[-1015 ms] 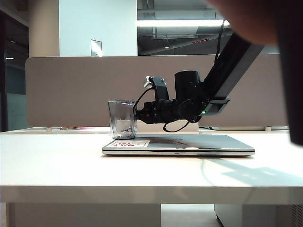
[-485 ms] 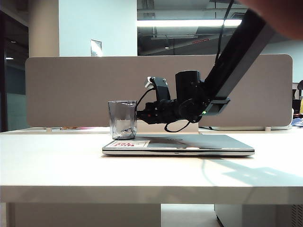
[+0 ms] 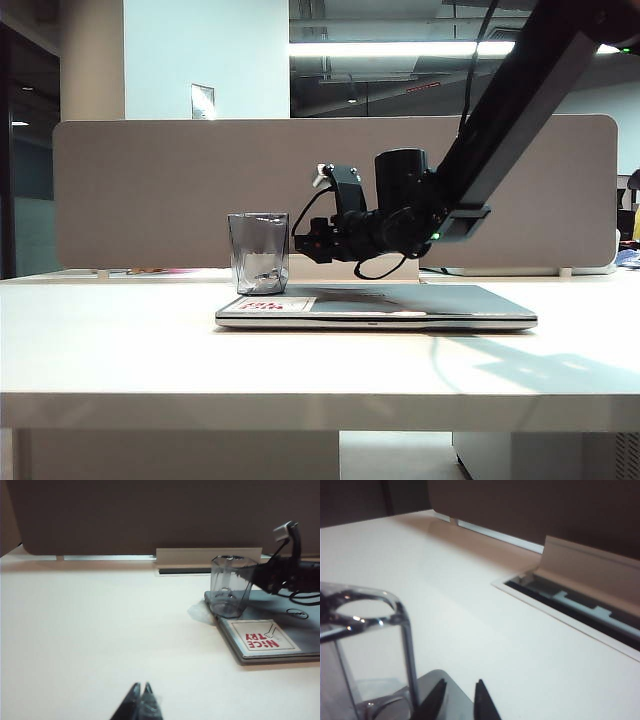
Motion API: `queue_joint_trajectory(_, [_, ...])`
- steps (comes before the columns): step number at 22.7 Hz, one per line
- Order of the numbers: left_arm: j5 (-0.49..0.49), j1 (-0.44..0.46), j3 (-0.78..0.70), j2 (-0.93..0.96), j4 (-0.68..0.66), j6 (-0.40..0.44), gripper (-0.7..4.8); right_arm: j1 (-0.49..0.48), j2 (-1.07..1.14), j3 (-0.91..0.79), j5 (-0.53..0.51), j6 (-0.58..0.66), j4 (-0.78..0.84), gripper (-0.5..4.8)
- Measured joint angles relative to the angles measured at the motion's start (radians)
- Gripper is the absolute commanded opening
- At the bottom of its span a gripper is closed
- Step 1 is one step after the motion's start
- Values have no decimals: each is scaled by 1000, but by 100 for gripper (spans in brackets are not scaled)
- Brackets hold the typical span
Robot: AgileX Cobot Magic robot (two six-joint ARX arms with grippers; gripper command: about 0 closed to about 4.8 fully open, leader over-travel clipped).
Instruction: Pick up the water cup and place it on the side of the laptop close to you.
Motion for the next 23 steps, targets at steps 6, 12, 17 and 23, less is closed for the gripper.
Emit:
queue_joint_trajectory(6, [-2,0,-2,0,-18,0,-6,-13,-31,0,5,-3,-55,30])
queue_joint_trajectory(12, [-3,0,-2,0,-24,0,-6,-37,-115,0,59,-25,-158,-1])
queue_joint_trajectory(17, [-3,0,-2,0,-24,0,-6,-34,-192,2,60,-26,-217,-1])
queue_joint_trajectory(23, [-37,0,-35,0,19,0,-6,-31,-262,2,56,-26,-373,-1])
